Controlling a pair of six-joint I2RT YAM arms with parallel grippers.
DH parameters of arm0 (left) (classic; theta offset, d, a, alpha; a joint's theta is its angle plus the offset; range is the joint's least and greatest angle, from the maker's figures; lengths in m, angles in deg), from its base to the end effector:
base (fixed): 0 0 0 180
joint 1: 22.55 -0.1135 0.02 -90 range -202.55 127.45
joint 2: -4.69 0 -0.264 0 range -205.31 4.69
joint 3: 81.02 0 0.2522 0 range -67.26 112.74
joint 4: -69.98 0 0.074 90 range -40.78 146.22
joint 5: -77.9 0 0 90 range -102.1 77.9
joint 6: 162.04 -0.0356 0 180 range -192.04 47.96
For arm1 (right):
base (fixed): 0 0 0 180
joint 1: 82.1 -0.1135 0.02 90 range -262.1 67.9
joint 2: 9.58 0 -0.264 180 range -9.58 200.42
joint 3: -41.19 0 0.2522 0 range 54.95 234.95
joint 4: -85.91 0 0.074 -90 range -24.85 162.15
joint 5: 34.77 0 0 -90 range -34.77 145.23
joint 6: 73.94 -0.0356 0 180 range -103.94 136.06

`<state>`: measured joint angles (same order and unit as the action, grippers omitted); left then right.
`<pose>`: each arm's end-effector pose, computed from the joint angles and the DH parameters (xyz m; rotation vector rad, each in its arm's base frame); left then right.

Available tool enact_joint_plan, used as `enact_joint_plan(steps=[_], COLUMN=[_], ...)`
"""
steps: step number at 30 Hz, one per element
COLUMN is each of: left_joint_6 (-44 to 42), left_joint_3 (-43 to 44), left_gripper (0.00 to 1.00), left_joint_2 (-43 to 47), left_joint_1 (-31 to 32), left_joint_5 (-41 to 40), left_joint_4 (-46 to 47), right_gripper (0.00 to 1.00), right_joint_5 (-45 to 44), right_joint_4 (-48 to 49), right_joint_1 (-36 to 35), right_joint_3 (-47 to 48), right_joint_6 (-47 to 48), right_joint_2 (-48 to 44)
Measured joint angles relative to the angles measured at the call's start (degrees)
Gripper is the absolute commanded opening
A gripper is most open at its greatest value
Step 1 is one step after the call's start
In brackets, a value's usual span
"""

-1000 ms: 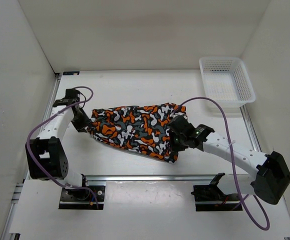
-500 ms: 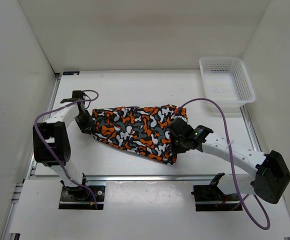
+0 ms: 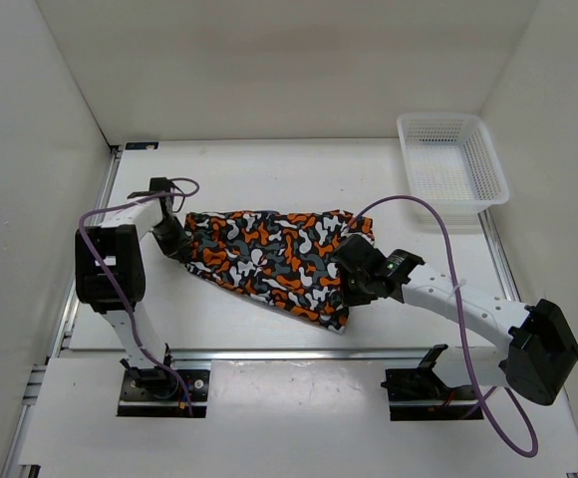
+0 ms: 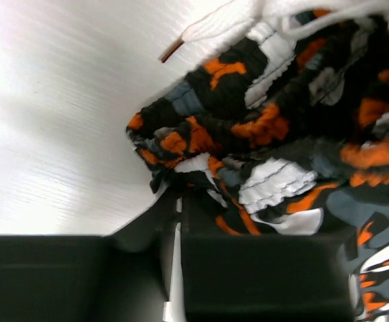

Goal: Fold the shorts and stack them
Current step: Fold the shorts

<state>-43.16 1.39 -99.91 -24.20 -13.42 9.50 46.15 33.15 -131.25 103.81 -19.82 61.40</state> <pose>0.3339 0.0104 0.1650 -0.7951 2.9050 -0.0117 0.1587 0.1750 0.2308 -0.2523 2.6374 0.3059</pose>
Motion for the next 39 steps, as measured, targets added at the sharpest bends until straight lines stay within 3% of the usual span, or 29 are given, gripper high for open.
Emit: enact_joint_plan(steps=[11,22,32,33,37,38,39], left_joint_6=[0.07,-0.04,-0.04,0.07,0.13,0.24,0.2], left_joint_3=[1.44,13.75,9.27,8.59,7.15,6.93,6.75], left_gripper=[0.1,0.1,0.1,0.1,0.32,0.39,0.55], left_joint_2=[5.16,10.86,9.44,8.5,3.54,2.56,1.95], left_joint_1=[0.0,0.13,-3.26,-3.72,-4.7,-4.83,-4.96], left_joint_5=[-0.63,-3.98,-6.34,-6.47,-6.73,-6.69,-6.69], left_joint_4=[-2.47,-8.7,-9.05,-8.94,-8.44,-8.31,-8.31], right_gripper=[0.0,0.0,0.0,0.04,0.61,0.82,0.84], right_joint_5=[-1.49,-2.86,-1.68,-1.16,0.44,0.57,0.48], right_joint_4=[-0.74,-3.34,-1.16,-0.46,0.52,0.24,-0.24], right_joint_1=[0.0,-0.2,-9.7,-10.82,-13.29,-13.4,-13.49], right_joint_3=[-1.07,7.13,3.67,2.36,-1.07,-1.46,-1.57], right_joint_6=[0.0,1.75,3.45,3.48,3.26,3.65,3.76], right_joint_2=[-0.44,-1.4,-1.22,-0.72,2.62,3.1,3.3])
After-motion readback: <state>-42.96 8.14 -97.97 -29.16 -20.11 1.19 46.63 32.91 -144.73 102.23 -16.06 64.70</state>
